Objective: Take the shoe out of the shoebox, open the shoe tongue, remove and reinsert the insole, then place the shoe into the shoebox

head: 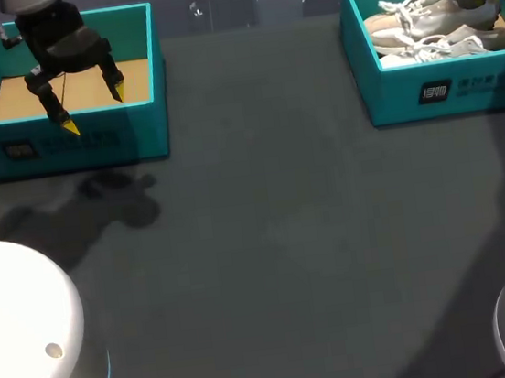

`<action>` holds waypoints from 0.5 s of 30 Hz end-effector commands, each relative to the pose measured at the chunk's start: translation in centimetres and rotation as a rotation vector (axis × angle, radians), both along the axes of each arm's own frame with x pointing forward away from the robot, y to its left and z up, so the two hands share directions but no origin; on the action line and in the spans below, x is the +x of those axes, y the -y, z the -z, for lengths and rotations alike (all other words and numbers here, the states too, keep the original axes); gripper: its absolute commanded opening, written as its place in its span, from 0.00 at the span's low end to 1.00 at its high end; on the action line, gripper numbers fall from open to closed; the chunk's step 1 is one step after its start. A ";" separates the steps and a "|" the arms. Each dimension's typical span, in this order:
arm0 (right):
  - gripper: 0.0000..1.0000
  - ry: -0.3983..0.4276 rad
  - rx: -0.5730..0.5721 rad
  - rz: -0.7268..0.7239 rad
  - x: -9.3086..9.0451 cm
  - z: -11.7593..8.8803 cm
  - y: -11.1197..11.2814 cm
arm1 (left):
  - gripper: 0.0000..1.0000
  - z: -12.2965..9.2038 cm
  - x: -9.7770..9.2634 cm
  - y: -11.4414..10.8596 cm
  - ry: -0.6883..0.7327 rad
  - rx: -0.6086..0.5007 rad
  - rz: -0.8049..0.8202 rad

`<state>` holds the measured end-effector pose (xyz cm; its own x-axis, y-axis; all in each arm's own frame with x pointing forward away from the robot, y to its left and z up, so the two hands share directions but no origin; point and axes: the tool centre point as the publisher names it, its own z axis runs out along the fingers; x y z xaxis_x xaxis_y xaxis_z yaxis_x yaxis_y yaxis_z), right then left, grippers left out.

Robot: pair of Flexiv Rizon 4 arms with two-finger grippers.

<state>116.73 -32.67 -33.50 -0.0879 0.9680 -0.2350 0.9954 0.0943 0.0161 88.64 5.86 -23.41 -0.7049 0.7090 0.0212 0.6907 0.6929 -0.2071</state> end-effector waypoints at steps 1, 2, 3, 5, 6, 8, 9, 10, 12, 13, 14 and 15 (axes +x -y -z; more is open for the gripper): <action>0.80 0.025 -0.001 -0.006 -1.5 -2.4 -0.6 | 1.00 0.0 -0.1 -0.1 0.004 0.001 0.000; 0.85 0.023 0.003 -0.006 -1.7 -2.9 -0.8 | 1.00 0.0 -0.1 -0.1 0.004 0.001 0.000; 0.89 0.032 0.010 -0.009 -1.8 -3.4 -1.0 | 1.00 0.0 -0.1 -0.1 0.004 0.001 0.000; 1.00 0.037 0.015 -0.011 -2.2 -4.4 -1.4 | 1.00 0.0 -0.1 -0.1 0.004 0.001 0.000; 1.00 0.036 0.014 -0.012 -2.5 -5.0 -1.7 | 1.00 0.0 -0.1 -0.1 0.004 0.001 0.000; 1.00 0.044 0.023 -0.016 -3.1 -6.2 -2.2 | 1.00 0.0 -0.1 -0.1 0.004 0.001 0.000; 1.00 0.043 0.025 -0.016 -3.5 -6.9 -2.5 | 1.00 0.0 -0.1 -0.1 0.004 0.001 0.000; 1.00 0.043 0.026 -0.017 -3.8 -7.5 -2.7 | 1.00 0.0 -0.1 -0.1 0.004 0.001 0.000; 1.00 0.034 0.037 -0.016 -4.5 -8.7 -3.1 | 1.00 0.0 -0.1 -0.1 0.004 0.001 0.000; 1.00 0.034 0.044 -0.018 -5.0 -9.3 -3.4 | 1.00 0.0 -0.1 -0.1 0.004 0.001 0.000; 1.00 0.038 0.054 -0.021 -5.4 -9.9 -3.6 | 1.00 0.0 -0.1 -0.1 0.004 0.001 0.000; 1.00 0.029 0.062 -0.023 -5.7 -10.4 -3.9 | 1.00 0.0 -0.1 -0.1 0.004 0.001 0.000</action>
<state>113.96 -29.19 -26.03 -0.1032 0.9789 -0.1762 0.9939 0.1083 0.0196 88.64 5.87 -23.41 -0.7049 0.7090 0.0212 0.6907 0.6929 -0.2071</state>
